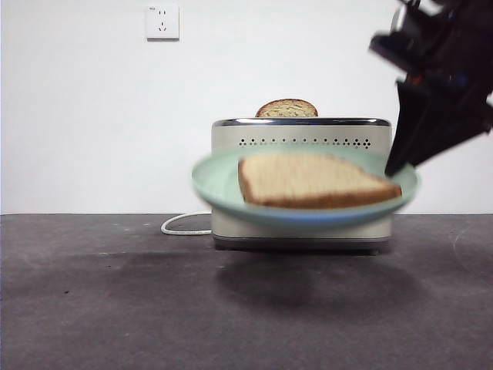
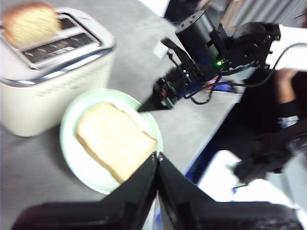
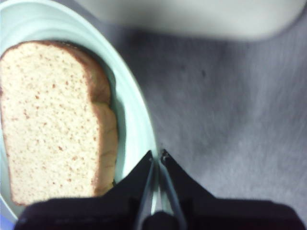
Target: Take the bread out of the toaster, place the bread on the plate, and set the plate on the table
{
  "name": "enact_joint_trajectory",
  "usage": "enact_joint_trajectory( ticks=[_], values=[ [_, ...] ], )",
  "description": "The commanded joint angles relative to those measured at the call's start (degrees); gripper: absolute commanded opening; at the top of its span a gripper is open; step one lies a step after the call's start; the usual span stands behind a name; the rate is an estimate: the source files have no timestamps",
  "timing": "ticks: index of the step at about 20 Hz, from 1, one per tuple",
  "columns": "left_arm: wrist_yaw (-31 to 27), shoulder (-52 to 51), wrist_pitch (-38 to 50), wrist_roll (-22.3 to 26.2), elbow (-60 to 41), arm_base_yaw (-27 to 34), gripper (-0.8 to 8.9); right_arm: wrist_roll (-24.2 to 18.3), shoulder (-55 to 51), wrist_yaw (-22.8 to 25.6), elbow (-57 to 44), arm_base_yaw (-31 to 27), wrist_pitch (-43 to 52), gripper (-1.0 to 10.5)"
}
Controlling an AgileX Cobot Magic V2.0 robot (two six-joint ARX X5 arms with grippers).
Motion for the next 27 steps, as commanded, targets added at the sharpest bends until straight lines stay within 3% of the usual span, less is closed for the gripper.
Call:
enact_joint_trajectory(
  ticks=[1, 9, 17, 19, 22, 23, 27],
  values=[
    [-1.9, -0.6, -0.2, 2.5, -0.2, -1.5, -0.08, 0.2, 3.9, -0.6, 0.0, 0.0, 0.8, -0.2],
    [-3.0, -0.7, -1.8, 2.6, -0.2, -5.8, -0.08, 0.2, 15.1, -0.2, 0.0, -1.0, 5.0, -0.2],
    [-5.2, -0.7, -2.4, 2.6, -0.2, -6.7, -0.08, -1.4, 18.7, 2.4, 0.0, -2.3, 6.1, -0.1],
    [-6.0, -0.7, -2.6, 2.6, -0.2, -6.7, -0.08, -1.7, 18.7, 2.2, 0.0, -2.2, 6.5, 1.1],
    [-6.0, -0.7, -3.0, 2.6, -0.2, -6.7, -0.08, -2.6, 17.7, 2.2, 0.0, -2.2, 6.6, 4.7],
    [-6.0, -0.7, -3.0, 2.6, -0.2, -6.7, -0.08, -3.1, 16.6, 2.1, 0.0, -2.2, 6.6, 5.3],
    [-6.0, -0.7, -2.7, 2.6, -0.2, -6.7, -0.08, -3.7, 7.0, 2.1, 0.0, -2.2, 5.9, 5.4]
  ],
)
